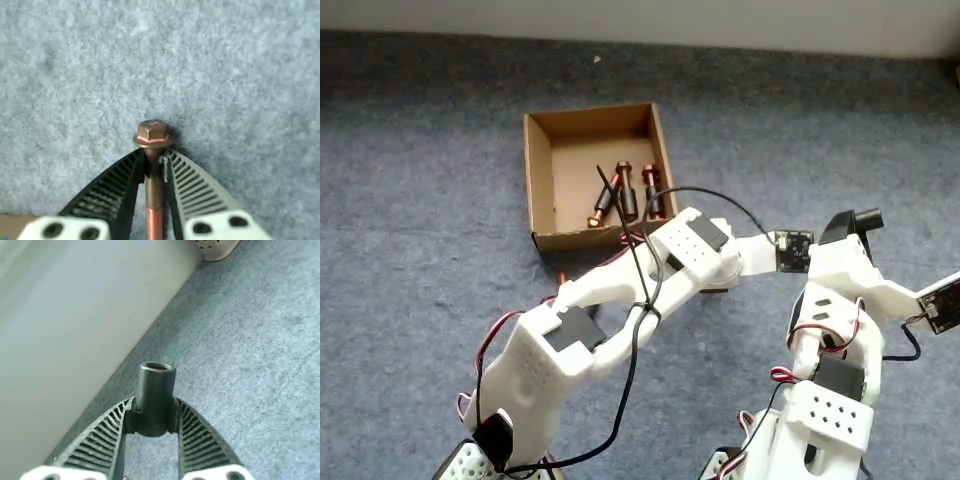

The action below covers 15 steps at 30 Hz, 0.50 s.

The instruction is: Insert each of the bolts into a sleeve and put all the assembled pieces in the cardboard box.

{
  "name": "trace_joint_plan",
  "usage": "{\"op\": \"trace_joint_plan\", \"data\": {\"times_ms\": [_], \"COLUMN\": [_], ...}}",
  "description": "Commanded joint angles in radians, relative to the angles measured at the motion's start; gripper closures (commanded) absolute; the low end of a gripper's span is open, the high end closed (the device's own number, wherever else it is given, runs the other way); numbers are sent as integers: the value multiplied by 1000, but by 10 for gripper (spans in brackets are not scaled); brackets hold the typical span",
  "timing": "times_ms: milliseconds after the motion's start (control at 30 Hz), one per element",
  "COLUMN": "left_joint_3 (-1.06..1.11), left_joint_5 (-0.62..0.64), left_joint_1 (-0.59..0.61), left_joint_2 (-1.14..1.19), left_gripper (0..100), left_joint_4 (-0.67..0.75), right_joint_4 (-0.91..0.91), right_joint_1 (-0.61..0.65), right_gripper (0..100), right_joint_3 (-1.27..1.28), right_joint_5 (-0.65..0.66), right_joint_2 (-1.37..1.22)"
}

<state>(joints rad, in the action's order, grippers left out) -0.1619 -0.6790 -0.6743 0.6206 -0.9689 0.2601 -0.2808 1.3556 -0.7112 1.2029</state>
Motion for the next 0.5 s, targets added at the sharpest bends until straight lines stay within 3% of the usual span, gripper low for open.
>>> {"op": "trace_joint_plan", "data": {"times_ms": [0, 233, 467], "left_joint_3": [-30, -22, -19], "left_joint_5": [-2, 9, 198], "left_joint_1": [18, 30, 77], "left_joint_2": [-5, -58, -220], "left_gripper": [993, 993, 993], "left_joint_4": [-6, -66, -95], "right_joint_4": [-21, -21, -21], "right_joint_1": [-10, -12, -12], "right_gripper": [994, 994, 994], "right_joint_3": [-18, -18, -18], "right_joint_5": [2, 3, 3], "right_joint_2": [21, 21, 21]}}
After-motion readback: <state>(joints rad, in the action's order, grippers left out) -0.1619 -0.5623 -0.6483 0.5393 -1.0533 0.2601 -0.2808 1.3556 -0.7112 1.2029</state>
